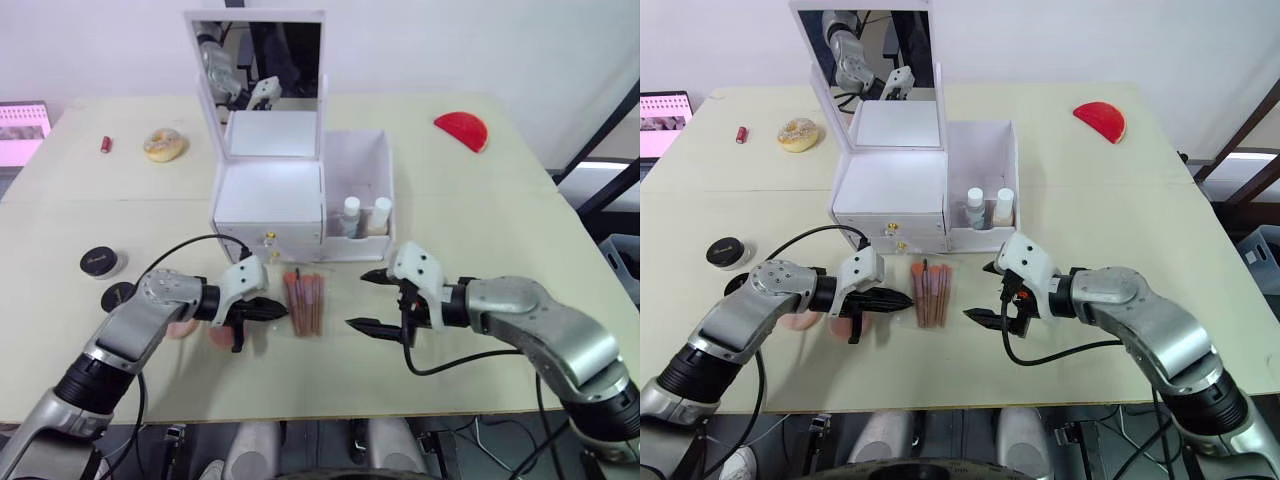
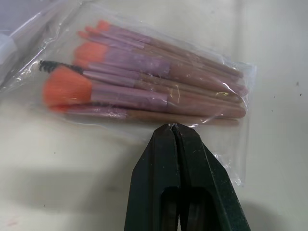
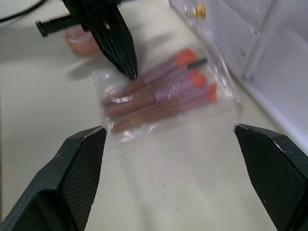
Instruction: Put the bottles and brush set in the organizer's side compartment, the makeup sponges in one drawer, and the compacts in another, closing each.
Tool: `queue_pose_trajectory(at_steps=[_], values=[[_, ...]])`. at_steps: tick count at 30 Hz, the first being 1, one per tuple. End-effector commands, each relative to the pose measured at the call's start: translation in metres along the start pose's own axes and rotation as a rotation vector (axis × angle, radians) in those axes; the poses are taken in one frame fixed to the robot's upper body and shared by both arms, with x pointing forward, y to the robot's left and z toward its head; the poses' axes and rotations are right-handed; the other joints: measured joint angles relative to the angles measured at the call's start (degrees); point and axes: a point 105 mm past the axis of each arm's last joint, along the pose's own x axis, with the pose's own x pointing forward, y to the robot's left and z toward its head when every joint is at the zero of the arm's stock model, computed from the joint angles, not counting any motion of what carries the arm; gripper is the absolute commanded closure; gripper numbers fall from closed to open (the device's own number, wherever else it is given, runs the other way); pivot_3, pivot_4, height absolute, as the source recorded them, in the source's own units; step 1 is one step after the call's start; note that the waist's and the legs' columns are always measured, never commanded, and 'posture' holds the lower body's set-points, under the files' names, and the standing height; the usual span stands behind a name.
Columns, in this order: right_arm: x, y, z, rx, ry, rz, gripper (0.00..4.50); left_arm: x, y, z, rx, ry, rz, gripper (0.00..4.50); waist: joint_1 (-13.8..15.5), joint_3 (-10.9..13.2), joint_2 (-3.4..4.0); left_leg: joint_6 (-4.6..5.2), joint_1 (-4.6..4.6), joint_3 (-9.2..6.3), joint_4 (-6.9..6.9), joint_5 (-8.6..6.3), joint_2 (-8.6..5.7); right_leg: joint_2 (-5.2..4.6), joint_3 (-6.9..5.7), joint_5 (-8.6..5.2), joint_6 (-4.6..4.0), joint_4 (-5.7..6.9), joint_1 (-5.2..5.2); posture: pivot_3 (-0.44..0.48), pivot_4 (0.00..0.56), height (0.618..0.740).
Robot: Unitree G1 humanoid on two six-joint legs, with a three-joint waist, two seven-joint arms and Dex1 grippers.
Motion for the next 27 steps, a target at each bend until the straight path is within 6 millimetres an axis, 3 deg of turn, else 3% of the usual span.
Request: queue_pose_trajectory(at_steps=[1,7,14,22,27], values=[[0.000,-0.007,-0.002,0.162,0.069,0.021,0.00,-0.001,-0.006,-0.006,0.015,0.028,-0.030,4.44,-0.14,0.00,0.01,0.00,0.01,0.01,0.00,0.00,0.00,0.00,0.00,0.00,0.00,0.00,0.00,0.000,0.150,0.739],[0.020,-0.013,-0.007,0.468,0.195,0.064,0.00,-0.004,-0.006,-0.008,0.021,0.034,-0.033,4.44,-0.26,-0.03,0.05,0.02,0.01,-0.03,-0.04,0.01,0.01,0.03,0.00,0.01,-0.03,0.05,-0.03,0.000,0.150,0.739],[0.036,-0.020,-0.017,0.612,0.230,0.072,0.00,-0.006,-0.007,-0.008,0.029,0.036,-0.033,4.44,-0.38,-0.09,0.05,0.02,0.04,-0.03,-0.04,0.01,0.00,0.03,0.01,0.12,0.17,0.04,0.02,0.000,0.150,0.739],[0.062,0.009,-0.004,0.658,0.184,0.210,0.00,-0.010,-0.005,-0.008,0.028,0.035,-0.016,4.44,-1.86,-0.31,0.00,0.06,0.17,-0.09,-0.06,0.03,0.01,0.08,0.02,0.08,0.10,0.17,0.07,0.000,0.150,0.739],[0.074,0.014,0.002,0.714,0.145,0.219,0.00,-0.012,-0.004,-0.007,0.026,0.033,-0.007,4.44,-1.80,-0.31,0.00,0.06,0.21,-0.17,-0.13,0.03,0.05,0.18,0.03,0.14,0.18,0.23,0.03,0.000,0.150,0.739]])
